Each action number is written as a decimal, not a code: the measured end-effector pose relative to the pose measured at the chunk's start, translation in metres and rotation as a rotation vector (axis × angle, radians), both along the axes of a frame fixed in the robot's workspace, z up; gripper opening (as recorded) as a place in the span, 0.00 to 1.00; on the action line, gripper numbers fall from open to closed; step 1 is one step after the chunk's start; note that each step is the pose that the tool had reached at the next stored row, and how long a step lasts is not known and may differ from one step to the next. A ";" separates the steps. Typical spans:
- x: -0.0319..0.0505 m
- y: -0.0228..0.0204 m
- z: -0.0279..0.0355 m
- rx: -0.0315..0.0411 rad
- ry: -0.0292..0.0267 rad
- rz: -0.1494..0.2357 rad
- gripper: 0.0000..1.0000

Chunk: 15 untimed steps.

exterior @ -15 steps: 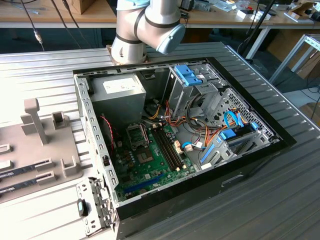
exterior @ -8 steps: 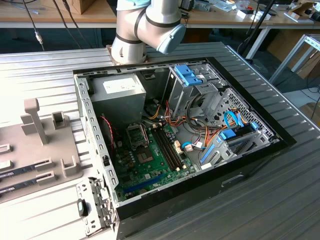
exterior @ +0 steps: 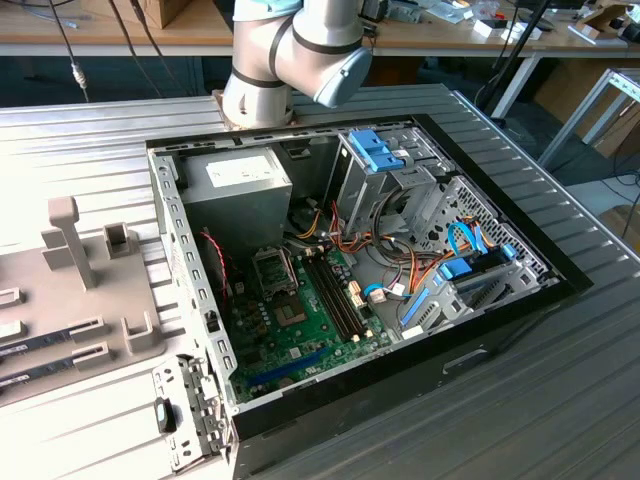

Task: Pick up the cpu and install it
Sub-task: 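Pick up the cpu and move it towards the insertion slot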

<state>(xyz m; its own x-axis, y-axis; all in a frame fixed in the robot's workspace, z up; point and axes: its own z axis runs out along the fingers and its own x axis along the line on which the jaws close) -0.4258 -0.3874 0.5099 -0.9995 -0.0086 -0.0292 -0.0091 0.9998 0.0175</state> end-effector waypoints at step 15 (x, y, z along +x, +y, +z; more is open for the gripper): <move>0.0217 0.0000 -0.0022 0.0000 0.0000 0.000 0.47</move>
